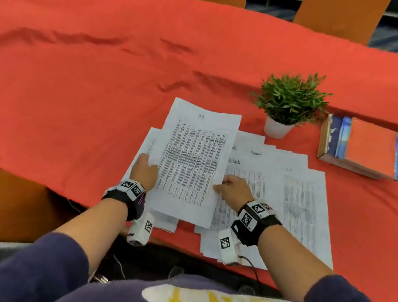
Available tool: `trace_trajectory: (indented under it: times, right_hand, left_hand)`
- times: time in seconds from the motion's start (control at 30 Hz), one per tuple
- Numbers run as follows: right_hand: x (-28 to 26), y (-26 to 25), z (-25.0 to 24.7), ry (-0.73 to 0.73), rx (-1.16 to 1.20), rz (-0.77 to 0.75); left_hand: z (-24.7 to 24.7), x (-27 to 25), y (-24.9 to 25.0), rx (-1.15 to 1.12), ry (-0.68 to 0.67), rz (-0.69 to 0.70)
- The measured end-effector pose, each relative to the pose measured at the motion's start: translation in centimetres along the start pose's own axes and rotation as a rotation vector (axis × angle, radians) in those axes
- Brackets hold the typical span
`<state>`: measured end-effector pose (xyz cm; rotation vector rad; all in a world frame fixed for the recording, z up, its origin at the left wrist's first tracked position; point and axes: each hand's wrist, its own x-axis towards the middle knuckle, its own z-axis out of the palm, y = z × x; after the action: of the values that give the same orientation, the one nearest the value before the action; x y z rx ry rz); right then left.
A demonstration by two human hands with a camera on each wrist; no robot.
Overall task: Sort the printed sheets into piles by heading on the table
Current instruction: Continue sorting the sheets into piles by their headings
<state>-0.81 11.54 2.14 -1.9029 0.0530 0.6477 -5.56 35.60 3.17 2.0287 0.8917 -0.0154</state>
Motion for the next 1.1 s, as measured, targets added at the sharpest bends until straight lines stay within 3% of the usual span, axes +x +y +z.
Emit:
trace_trajectory:
  times: [0.17,0.33,0.57,0.67,0.8,0.93,1.03,1.1]
  right_hand:
    - [1.4,-0.1,6.8,-0.081,0.022,0.138]
    - [2.5,0.6,10.0,-0.076,0.028,0.233]
    - [3.5,1.1,11.6,-0.045,0.024,0.336]
    - [3.2,1.2,11.2,-0.012,0.001,0.297]
    - [2.9,1.1,7.6,0.065,0.056,0.235]
    - [2.2,2.9,0.2,0.248,-0.039,0.213]
    - [1.3,6.0,-5.1,0.415,-0.269,0.311]
    - [0.5,7.6,-7.3,0.474,-0.388,0.397]
  left_hand:
    - [-4.3,3.4,-4.9,0.119,-0.044,-0.025]
    - [-4.2,5.9,-8.4,0.177,-0.071,-0.075]
    - [-3.3,7.0,-10.1,0.293,-0.085,-0.107]
    - [-3.5,7.6,-9.9,0.345,-0.070,-0.123]
    - [-3.0,6.6,-8.3,0.582,-0.037,-0.206]
    - [0.3,4.3,-4.7,0.633,0.034,0.011]
    - [4.9,1.7,-2.0,0.586,-0.145,0.245]
    - [8.2,-0.6,-0.7,0.505,-0.288,0.327]
